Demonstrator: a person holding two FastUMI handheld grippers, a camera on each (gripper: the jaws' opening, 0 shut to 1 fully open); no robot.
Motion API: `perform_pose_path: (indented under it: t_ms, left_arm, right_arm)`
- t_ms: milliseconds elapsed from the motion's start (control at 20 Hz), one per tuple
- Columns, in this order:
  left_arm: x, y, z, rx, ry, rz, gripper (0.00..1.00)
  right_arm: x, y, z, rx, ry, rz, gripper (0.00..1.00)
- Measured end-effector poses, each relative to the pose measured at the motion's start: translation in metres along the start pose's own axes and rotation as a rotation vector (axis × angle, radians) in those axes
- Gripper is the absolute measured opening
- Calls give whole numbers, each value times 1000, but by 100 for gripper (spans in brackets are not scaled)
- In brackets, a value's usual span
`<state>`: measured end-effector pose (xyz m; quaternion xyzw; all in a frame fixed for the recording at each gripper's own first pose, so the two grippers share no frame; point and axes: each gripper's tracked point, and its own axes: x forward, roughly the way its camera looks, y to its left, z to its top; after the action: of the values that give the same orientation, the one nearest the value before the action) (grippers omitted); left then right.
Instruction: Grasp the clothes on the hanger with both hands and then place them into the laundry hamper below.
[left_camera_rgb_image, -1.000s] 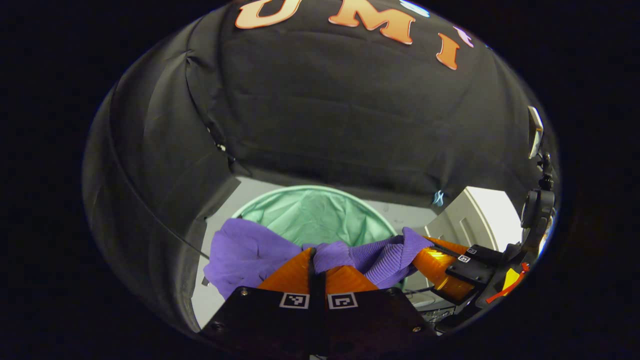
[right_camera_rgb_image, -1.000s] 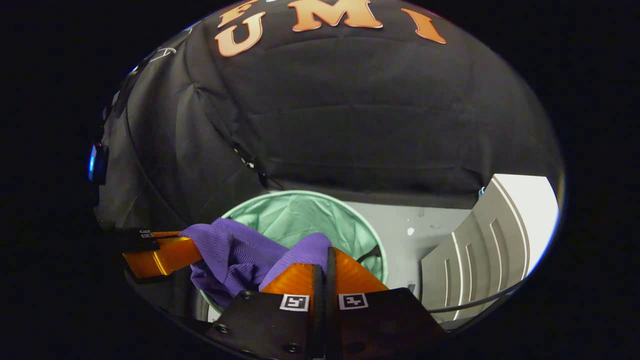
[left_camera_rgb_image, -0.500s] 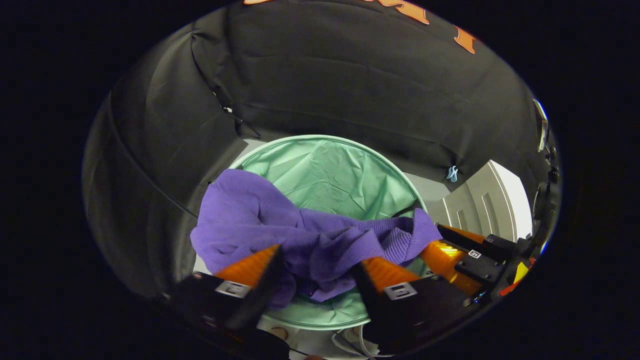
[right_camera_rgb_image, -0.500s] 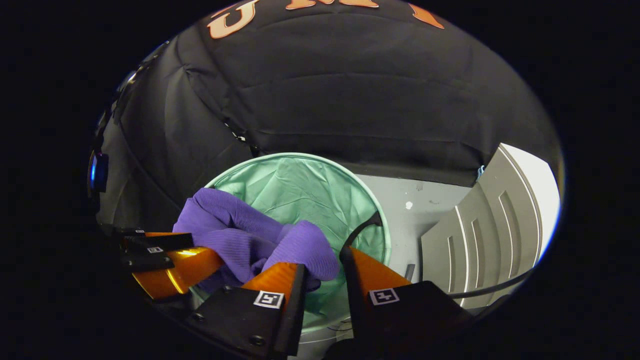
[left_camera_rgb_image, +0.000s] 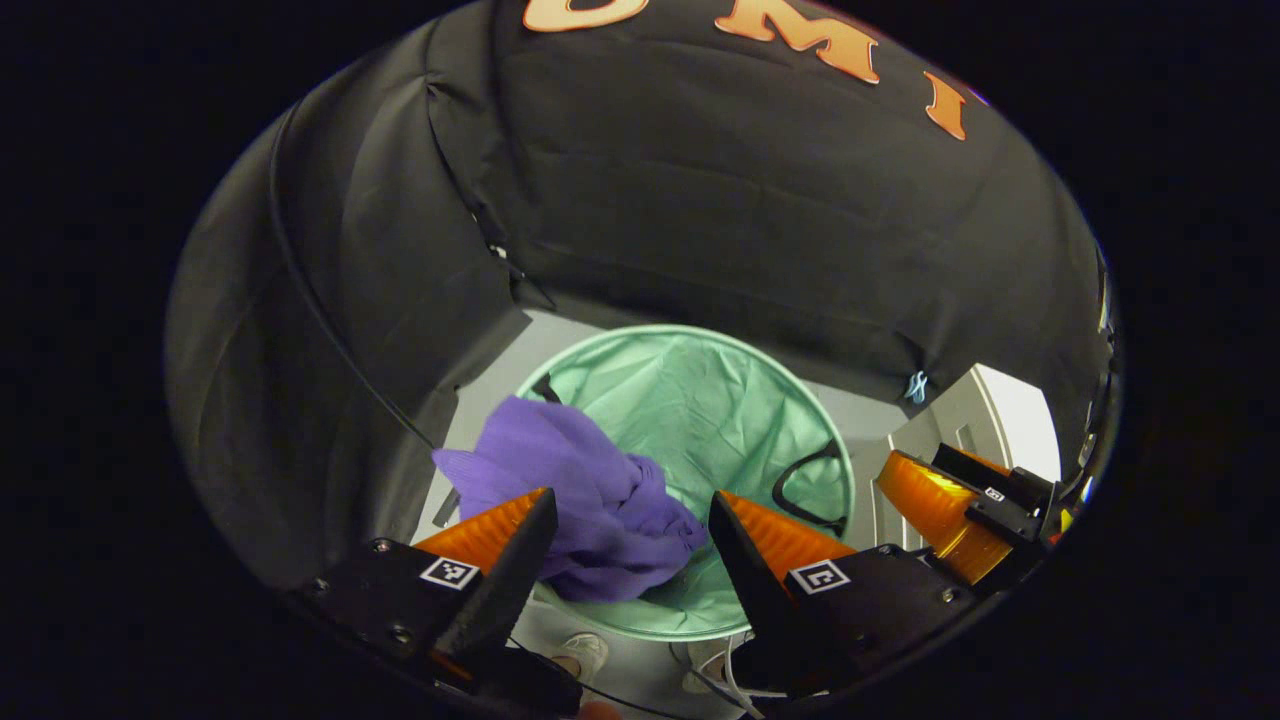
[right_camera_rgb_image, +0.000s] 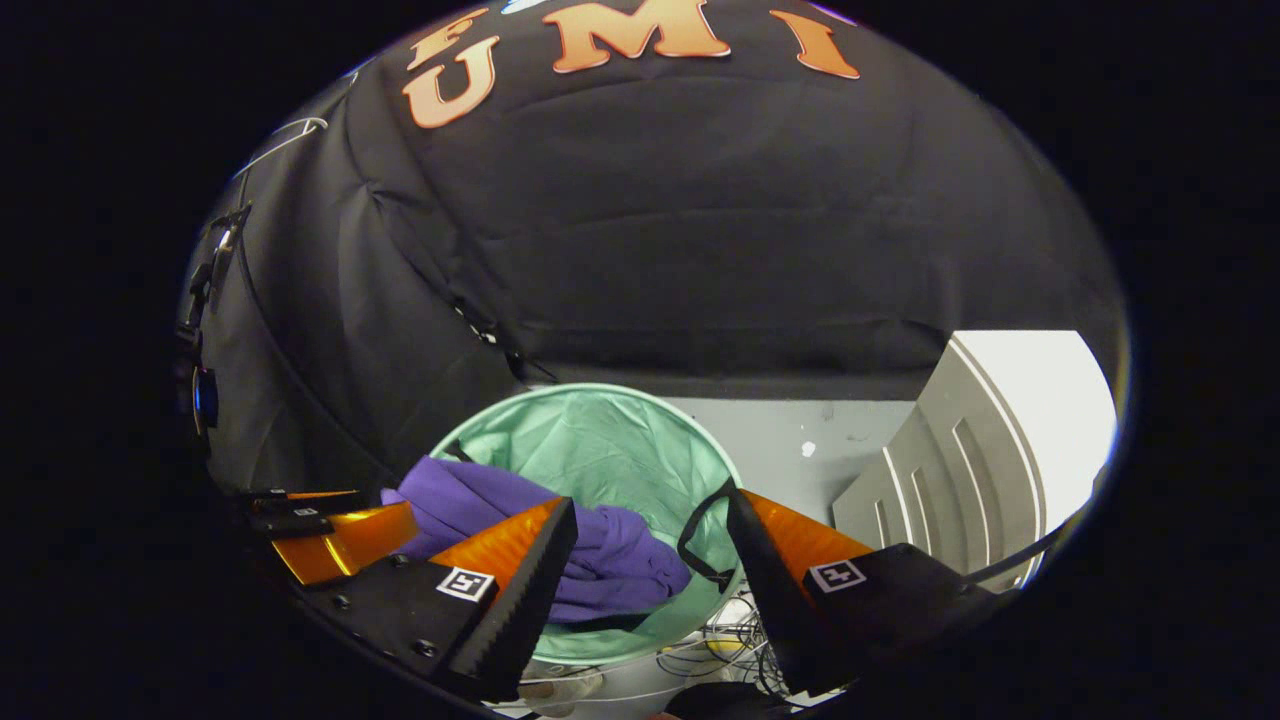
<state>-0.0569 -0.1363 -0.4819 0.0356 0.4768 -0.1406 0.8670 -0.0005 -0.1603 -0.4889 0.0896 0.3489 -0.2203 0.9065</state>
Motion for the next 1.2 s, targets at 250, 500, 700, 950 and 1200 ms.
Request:
perform_pose_path:
  t_ms: [250,500,700,950,1200]
  left_arm:
    - [-82,-3,60,7,-174,-21,98]
    - [-181,-1,117,41,-406,-20,97]
    - [-263,0,152,40,-598,-40,96]
    - [-336,3,174,55,-720,-35,94]
    - [-387,6,196,58,-825,7,95]
  right_arm:
    - [-61,21,57,-29,-124,24,99]
    - [-158,42,133,-69,-303,50,98]
    - [-230,47,180,-122,-460,38,98]
    - [-291,52,216,-120,-559,52,89]
    - [-353,34,249,-152,-660,-3,89]
